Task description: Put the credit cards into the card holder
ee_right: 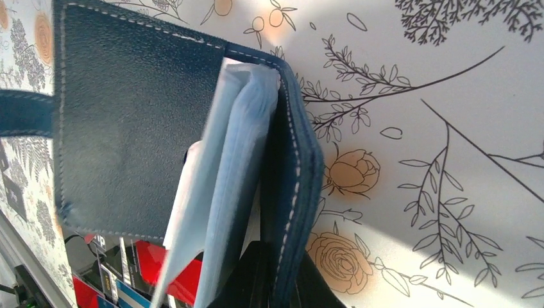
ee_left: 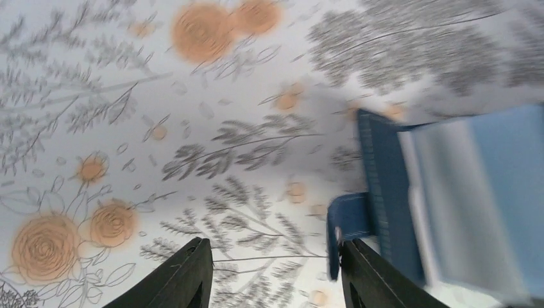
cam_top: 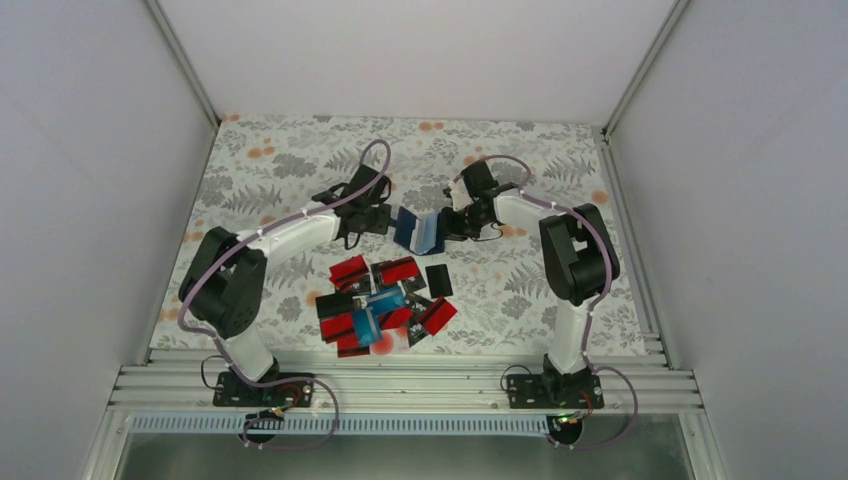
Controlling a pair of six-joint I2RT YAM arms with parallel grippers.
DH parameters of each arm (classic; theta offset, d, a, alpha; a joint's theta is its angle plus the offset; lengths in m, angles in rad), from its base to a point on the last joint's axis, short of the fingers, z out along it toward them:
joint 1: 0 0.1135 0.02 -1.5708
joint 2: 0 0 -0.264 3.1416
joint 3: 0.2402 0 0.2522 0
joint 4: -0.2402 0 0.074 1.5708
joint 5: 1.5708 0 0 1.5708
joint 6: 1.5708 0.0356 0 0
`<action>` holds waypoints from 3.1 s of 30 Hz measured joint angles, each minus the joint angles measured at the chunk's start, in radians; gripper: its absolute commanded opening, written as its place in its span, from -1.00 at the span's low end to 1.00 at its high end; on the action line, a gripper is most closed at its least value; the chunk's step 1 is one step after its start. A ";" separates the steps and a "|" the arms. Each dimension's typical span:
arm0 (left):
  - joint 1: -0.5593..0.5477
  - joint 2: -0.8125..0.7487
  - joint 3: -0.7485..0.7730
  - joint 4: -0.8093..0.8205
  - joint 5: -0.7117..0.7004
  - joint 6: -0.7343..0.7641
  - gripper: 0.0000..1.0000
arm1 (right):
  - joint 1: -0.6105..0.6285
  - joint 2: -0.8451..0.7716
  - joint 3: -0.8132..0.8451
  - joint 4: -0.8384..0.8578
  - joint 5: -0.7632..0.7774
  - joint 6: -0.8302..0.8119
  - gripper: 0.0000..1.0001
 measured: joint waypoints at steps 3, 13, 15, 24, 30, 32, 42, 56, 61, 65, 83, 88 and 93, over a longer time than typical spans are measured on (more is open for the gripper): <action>-0.035 -0.065 0.008 0.008 0.019 0.026 0.06 | -0.002 0.006 0.005 -0.003 -0.006 -0.014 -0.88; -0.079 -0.069 0.104 0.096 0.279 0.087 -0.01 | -0.015 0.008 0.027 -0.019 -0.010 -0.040 -0.79; -0.081 -0.031 0.112 0.111 0.306 0.090 -0.03 | -0.017 0.008 0.028 -0.019 -0.010 -0.044 -0.58; -0.081 0.062 0.098 0.108 0.317 0.081 -0.03 | -0.054 0.008 0.028 -0.048 0.026 -0.076 -0.04; -0.083 0.050 0.073 0.117 0.322 0.081 -0.03 | -0.085 -0.011 0.028 -0.089 0.053 -0.082 0.02; -0.084 0.051 0.070 0.121 0.322 0.081 -0.03 | -0.087 -0.032 0.028 -0.102 0.055 -0.083 0.02; -0.086 0.102 0.071 0.151 0.320 0.076 -0.02 | -0.087 -0.231 -0.019 -0.119 0.024 -0.068 -0.13; -0.086 0.093 0.051 0.165 0.319 0.055 0.12 | -0.062 -0.215 -0.087 -0.001 -0.214 -0.001 -0.22; -0.091 0.060 0.051 0.147 0.319 0.054 0.15 | -0.060 -0.221 -0.106 0.002 -0.210 -0.001 -0.22; -0.104 0.037 0.052 0.124 0.319 0.051 0.15 | -0.054 -0.240 -0.151 0.000 -0.198 -0.001 -0.22; -0.170 -0.267 -0.133 0.007 0.248 -0.037 0.16 | 0.043 -0.437 -0.312 0.027 -0.172 0.065 -0.22; -0.202 -0.375 -0.272 -0.055 0.196 -0.094 0.08 | 0.142 -0.463 -0.406 0.098 -0.176 0.142 -0.20; -0.237 -0.448 -0.407 -0.117 0.154 -0.166 -0.01 | 0.249 -0.466 -0.477 0.188 -0.164 0.241 -0.12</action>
